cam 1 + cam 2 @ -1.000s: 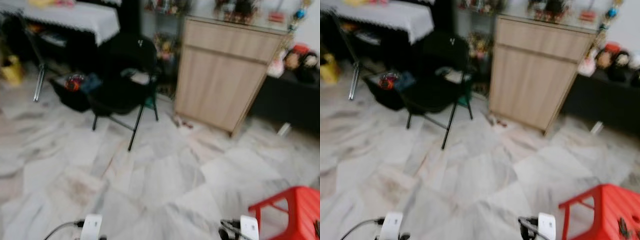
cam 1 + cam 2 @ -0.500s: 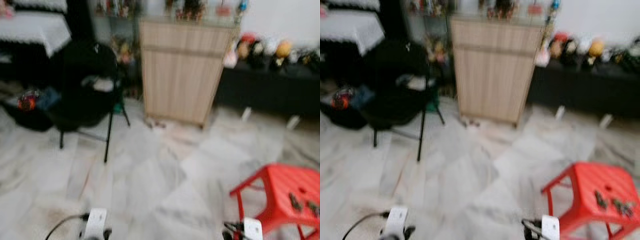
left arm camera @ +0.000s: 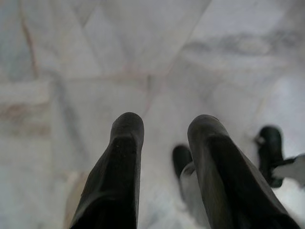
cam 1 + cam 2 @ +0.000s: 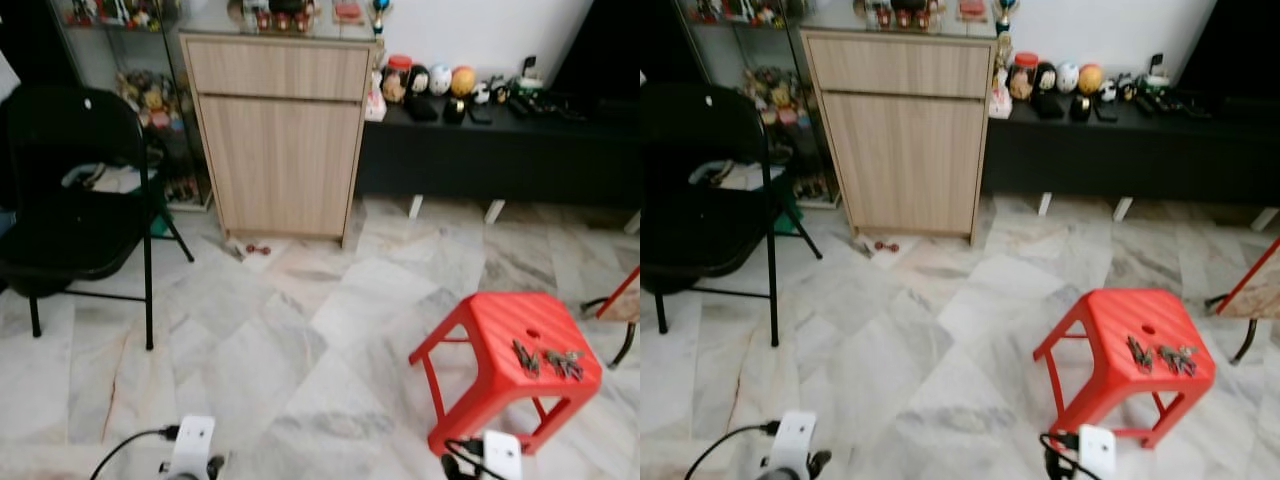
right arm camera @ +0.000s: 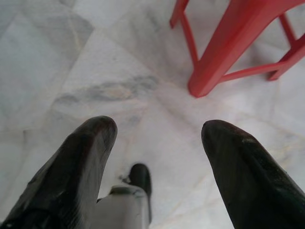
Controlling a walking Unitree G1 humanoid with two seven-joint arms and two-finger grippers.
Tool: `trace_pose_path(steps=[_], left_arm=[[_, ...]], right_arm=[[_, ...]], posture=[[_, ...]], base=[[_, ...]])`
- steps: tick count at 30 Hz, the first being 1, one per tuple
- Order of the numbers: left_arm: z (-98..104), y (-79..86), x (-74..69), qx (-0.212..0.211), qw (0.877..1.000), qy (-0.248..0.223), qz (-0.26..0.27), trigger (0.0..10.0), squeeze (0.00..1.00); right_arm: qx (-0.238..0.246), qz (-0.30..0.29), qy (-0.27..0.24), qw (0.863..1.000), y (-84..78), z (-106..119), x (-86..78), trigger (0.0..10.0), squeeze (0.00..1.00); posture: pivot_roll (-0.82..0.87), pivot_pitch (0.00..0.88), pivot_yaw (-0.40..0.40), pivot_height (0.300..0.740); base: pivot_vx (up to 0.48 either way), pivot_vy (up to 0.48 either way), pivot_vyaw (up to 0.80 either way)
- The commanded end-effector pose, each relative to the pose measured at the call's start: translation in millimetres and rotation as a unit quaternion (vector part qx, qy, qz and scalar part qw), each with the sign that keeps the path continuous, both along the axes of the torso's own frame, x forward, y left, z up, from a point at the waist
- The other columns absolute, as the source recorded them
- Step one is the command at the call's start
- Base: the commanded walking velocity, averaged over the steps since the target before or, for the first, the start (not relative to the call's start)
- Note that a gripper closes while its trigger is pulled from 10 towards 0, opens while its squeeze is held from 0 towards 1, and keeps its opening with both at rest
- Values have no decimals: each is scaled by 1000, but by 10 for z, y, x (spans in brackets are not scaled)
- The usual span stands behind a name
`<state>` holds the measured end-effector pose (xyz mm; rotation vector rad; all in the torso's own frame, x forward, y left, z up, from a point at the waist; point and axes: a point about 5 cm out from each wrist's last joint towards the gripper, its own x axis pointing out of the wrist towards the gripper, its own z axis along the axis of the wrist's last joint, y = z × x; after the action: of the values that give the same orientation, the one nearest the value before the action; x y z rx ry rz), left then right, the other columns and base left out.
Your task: Hang keys on a hook
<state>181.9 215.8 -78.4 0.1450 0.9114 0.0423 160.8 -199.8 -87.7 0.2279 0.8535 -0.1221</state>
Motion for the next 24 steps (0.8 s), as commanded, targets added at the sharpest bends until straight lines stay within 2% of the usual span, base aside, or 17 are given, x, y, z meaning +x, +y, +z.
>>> trace_pose_path(steps=[1, 21, 24], left_arm=[[-14, -30, -11, -1, 1000, 7, -6, 10000, 0], [-16, -59, -6, 2, 1000, 7, -23, 10000, 0], [-17, -64, -8, 1, 1000, 7, -23, 10000, 0]], right_arm=[[-7, -5, 3, 1000, -51, -2, -23, 10000, 0], [-31, -8, 0, 999, -74, 8, -16, 10000, 0], [-31, -8, 1, 1000, -74, 7, -17, 10000, 0]], posture=[[13, 0, -18, 740], [12, 0, -17, 740], [12, 0, -18, 740]], base=[[0, 0, 0], [0, 0, 0], [0, -264, 0]])
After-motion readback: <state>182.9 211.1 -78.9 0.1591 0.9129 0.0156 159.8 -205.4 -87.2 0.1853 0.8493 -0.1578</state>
